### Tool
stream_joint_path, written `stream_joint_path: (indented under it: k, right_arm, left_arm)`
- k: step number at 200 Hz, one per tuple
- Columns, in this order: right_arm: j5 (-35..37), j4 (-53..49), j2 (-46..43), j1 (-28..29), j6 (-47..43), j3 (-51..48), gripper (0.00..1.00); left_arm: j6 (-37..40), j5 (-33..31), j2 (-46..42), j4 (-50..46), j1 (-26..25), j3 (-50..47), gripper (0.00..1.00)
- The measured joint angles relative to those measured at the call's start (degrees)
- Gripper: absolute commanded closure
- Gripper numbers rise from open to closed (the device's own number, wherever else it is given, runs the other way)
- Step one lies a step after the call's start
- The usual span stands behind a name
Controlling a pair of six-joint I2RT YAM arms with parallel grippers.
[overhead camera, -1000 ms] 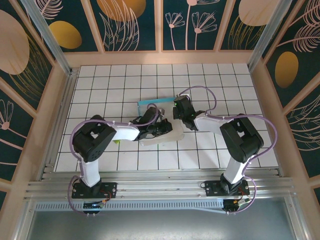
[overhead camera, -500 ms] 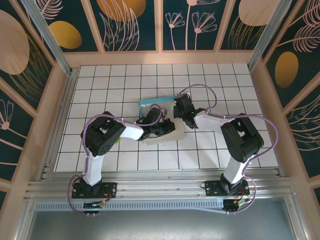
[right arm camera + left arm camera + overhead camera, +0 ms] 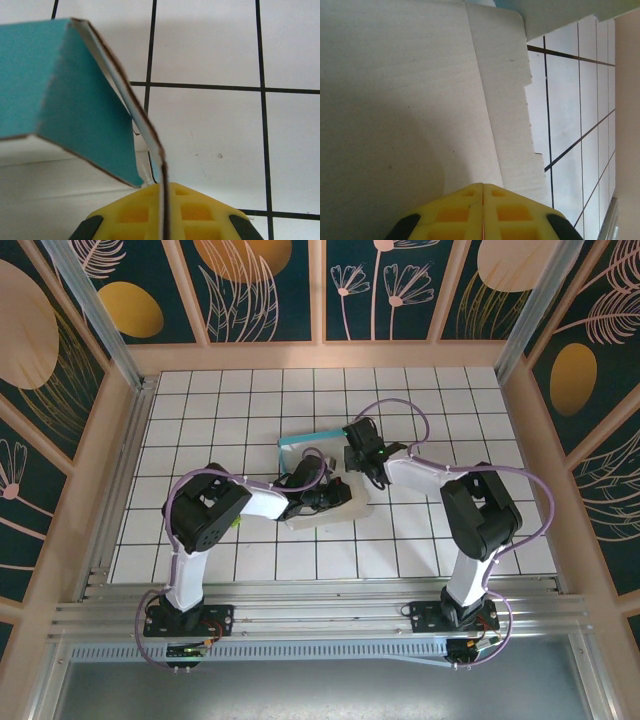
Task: Fold the paper box
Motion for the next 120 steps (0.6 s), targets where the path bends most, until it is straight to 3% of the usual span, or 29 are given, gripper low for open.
stream_joint_path:
  k: [51,120]
  right_arm:
    - [0.5,0.7,0.0,0.0,0.0,-0.9,0.99]
    - [2.8,2.6,-0.1,-1.1,0.2,-2.5,0.99]
  left_arm:
    - [0.5,-2.1,-0.1,-3.3,0.0,5.1,0.99]
    - [-1.0,-1.2,5.4,-0.8,0.0,9.2,1.00]
